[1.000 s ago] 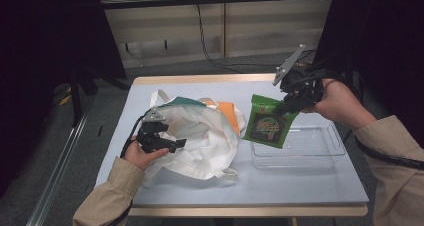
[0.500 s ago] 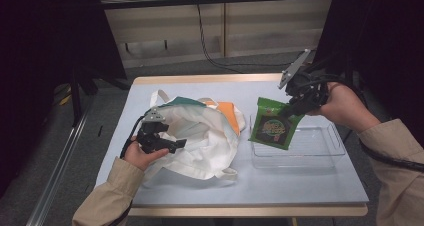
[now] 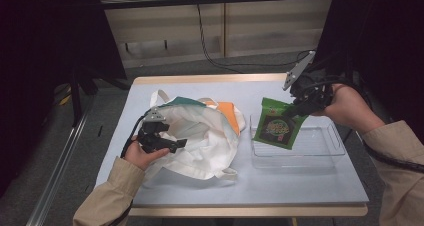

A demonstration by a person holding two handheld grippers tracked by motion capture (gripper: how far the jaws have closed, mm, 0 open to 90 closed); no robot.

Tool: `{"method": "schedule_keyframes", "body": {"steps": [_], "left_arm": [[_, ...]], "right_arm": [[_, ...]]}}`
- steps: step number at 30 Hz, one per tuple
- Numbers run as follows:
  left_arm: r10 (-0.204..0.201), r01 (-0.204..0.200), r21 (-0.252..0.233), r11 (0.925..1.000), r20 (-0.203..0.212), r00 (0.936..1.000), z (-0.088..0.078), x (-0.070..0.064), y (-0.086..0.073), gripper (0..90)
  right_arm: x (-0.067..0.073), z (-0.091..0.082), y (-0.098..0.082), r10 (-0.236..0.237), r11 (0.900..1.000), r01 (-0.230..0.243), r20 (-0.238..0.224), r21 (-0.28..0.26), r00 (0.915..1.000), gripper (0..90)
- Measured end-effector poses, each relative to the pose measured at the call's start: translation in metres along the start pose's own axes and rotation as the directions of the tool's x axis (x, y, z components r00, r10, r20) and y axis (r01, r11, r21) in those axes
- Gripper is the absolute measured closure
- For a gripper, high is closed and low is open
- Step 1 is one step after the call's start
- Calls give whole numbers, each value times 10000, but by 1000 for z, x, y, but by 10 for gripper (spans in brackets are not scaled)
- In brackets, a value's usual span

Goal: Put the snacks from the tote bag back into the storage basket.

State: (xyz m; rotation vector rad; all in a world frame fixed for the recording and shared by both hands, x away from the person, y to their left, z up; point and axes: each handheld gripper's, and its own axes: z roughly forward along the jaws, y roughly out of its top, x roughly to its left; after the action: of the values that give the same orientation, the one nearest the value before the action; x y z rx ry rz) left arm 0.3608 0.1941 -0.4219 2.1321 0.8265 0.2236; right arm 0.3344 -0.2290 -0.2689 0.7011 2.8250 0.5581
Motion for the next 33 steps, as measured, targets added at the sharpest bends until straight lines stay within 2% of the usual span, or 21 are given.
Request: {"method": "schedule_keyframes", "body": {"steps": [1,4,5,8,10,18,19,22,26,28,29,33], "left_arm": [[5,-5,4,10000,7,10000,0,0,0,61],[-33,33,-46,10000,-8,10000,1,0,0,61],[65,-65,-48,10000,28,10000,1,0,0,61],[-28,29,-105,9999,93,10000,2,-1,1,61],[-18,18,-54,10000,82,10000,1,-1,1,61],[-27,28,-99,9999,96,10000,2,0,2,61],[-60,61,-108,9999,126,9999,3,-1,2,61],[-59,61,-89,9999,138,9999,3,-1,2,62],[-42,43,-98,9999,117,9999,2,-1,3,62],[12,-11,-89,10000,111,9999,2,0,3,62],[-26,27,-98,9999,82,10000,2,-1,3,62],[-40,40,-2,10000,126,9999,4,0,1,62]], "right_arm": [[-1,0,-1,-127,9999,127,32,-25,9999,841],[-1,0,-2,53,10000,-53,94,40,9999,841],[-2,0,-3,-129,9999,129,93,-19,9999,840],[-3,1,-3,-101,9999,101,140,-15,9999,841],[-4,1,-4,-108,9998,104,258,155,9996,841],[-7,13,-9,-330,9989,321,260,347,9991,840],[-6,14,-8,-219,9990,211,217,394,9995,840],[-7,17,-9,-436,9984,424,310,368,9986,839],[-8,21,-9,-411,9985,396,408,371,9983,839],[-10,26,-8,-568,9976,550,435,427,9974,839],[-10,27,-8,-450,9980,429,438,474,9980,838],[-13,35,-7,-680,9965,660,377,514,9970,837]]}}
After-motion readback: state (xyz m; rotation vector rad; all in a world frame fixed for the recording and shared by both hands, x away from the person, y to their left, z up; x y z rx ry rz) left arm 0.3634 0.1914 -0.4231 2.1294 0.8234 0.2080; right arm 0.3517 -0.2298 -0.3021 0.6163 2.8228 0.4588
